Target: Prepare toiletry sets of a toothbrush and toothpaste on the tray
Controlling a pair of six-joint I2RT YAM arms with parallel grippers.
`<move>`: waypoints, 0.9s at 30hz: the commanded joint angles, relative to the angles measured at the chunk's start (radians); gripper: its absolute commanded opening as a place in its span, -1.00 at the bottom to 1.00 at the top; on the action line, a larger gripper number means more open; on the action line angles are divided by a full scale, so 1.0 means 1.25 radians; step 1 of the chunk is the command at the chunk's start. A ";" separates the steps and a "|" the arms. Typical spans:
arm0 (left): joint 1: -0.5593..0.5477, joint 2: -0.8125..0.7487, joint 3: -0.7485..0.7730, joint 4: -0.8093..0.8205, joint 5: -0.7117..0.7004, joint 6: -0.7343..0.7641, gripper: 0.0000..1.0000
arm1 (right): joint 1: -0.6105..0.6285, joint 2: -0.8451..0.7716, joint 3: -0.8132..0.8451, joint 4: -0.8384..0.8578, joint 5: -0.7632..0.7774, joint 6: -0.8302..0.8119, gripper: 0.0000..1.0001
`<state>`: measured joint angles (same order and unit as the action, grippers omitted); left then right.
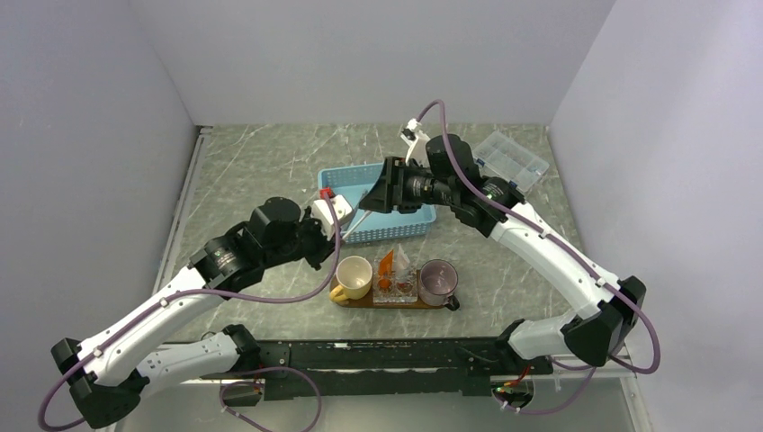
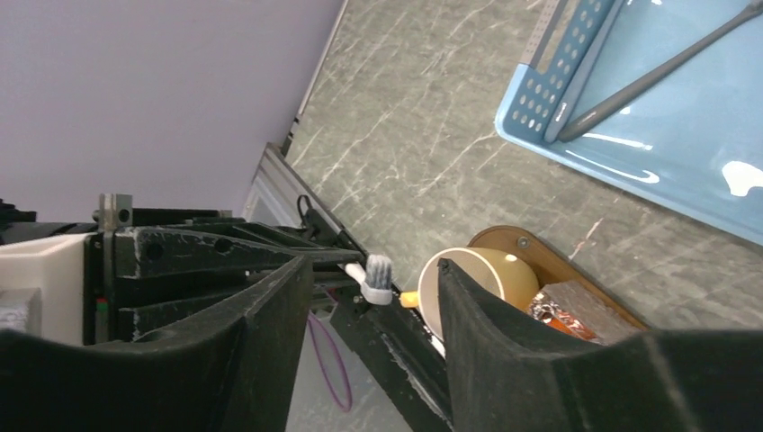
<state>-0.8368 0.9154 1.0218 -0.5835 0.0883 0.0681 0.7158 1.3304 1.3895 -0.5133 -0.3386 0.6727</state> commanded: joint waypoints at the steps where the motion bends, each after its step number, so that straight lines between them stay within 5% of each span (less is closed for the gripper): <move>1: -0.007 -0.009 -0.002 0.033 -0.011 0.015 -1.00 | -0.002 0.008 0.033 0.045 -0.044 0.021 0.02; 13: -0.008 -0.014 -0.012 0.036 -0.041 0.014 -1.00 | -0.002 0.004 0.008 0.056 -0.076 0.031 -0.32; 27: -0.009 -0.036 -0.021 0.047 -0.041 0.010 -1.00 | -0.001 0.011 -0.018 0.071 -0.095 0.044 -0.45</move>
<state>-0.8448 0.9028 1.0012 -0.5793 0.0467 0.0681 0.7158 1.3525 1.3785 -0.4793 -0.4297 0.7059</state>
